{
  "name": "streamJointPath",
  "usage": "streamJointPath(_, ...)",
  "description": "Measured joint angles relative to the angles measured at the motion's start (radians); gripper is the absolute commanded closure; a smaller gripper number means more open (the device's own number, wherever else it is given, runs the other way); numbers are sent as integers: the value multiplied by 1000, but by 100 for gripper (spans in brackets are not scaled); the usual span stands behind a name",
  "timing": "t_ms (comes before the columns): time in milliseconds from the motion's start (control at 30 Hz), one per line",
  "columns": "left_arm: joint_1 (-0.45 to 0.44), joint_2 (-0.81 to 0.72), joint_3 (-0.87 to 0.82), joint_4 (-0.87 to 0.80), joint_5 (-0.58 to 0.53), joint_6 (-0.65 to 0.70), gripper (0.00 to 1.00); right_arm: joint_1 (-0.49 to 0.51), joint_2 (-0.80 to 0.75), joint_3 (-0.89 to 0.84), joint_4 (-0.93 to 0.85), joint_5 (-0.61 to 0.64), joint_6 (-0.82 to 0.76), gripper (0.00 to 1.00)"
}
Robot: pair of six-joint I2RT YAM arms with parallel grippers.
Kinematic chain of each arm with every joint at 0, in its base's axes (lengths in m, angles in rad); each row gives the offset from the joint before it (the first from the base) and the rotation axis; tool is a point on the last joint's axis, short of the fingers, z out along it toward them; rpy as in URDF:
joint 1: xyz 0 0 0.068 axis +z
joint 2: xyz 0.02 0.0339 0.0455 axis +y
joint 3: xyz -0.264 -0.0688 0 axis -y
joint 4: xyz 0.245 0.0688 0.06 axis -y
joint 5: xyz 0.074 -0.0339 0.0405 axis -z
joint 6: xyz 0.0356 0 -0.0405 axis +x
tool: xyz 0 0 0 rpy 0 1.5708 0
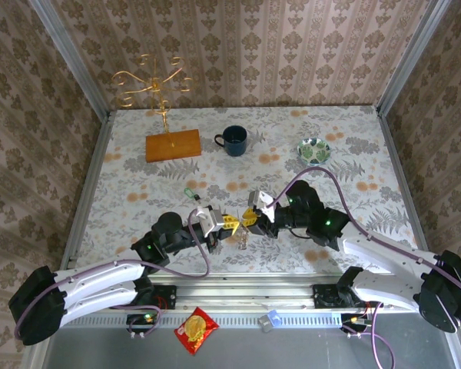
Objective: Put the keys on the keyring
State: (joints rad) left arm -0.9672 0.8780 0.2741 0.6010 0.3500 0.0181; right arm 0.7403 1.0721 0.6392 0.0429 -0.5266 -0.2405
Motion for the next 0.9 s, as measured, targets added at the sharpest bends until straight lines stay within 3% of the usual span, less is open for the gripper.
streamJointPath(133, 0, 0, -6, 11, 3, 0, 100, 0, 11, 3, 7, -32, 0, 83)
streamJointPath(267, 1, 6, -11, 21, 1, 0, 100, 2, 22, 14, -6, -59, -14, 100)
streamJointPath(333, 4, 6, -13, 21, 1, 0, 100, 2, 24, 25, -31, -62, -32, 100)
streamJointPath(400, 4, 4, -13, 21, -4, 1, 88, 2, 25, 47, -70, -61, -56, 100)
streamJointPath(567, 6, -38, -8, -66, -23, 30, 78, 5, 25, 121, -203, -51, -142, 100)
streamJointPath(900, 7, -53, 72, -282, -10, 120, 75, 58, 98, 291, -467, 57, -305, 100)
